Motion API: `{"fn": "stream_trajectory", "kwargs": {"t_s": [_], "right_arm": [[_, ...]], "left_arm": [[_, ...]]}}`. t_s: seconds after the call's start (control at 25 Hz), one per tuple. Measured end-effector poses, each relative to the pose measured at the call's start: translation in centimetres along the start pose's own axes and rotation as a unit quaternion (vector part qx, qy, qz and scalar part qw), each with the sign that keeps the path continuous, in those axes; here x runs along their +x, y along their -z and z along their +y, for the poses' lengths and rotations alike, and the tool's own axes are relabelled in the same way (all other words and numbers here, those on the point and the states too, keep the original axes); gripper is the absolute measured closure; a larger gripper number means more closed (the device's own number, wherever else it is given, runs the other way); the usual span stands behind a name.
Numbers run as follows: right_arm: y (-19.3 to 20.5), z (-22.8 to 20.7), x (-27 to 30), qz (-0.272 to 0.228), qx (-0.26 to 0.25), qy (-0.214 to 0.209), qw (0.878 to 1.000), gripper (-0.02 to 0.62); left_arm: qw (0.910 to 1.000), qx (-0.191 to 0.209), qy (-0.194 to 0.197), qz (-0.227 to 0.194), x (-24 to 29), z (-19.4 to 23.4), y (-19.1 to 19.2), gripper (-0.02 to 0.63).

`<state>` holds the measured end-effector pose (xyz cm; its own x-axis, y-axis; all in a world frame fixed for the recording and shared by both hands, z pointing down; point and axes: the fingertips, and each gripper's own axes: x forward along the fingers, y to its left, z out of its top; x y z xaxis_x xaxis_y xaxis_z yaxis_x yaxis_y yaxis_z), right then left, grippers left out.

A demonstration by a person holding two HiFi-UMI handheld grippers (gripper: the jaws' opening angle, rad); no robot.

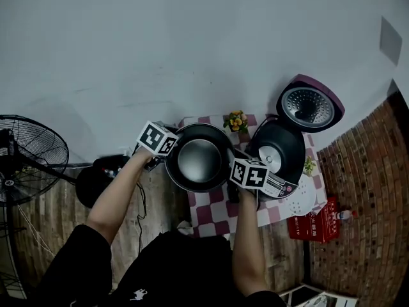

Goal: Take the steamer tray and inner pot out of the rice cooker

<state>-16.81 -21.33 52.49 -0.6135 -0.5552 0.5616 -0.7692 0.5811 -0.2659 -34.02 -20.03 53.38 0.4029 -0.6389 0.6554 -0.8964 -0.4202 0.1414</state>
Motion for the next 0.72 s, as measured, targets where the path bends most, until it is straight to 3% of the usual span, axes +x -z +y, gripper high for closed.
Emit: {"fn": "stream_trajectory", "kwargs": {"t_s": [0.36, 0.72], "right_arm": [[4.8, -2.1, 0.8, 0.022, 0.029, 0.062, 0.997, 0.563], [6.6, -4.2, 0.9, 0.029, 0.017, 0.12, 0.992, 0.565]], "left_arm": [[0.9981, 0.012, 0.045, 0.039, 4.2, -0.9, 3.1, 0.586], [0.9965, 0.037, 0.065, 0.037, 8.2, -1.3, 3.0, 0.586]]}}
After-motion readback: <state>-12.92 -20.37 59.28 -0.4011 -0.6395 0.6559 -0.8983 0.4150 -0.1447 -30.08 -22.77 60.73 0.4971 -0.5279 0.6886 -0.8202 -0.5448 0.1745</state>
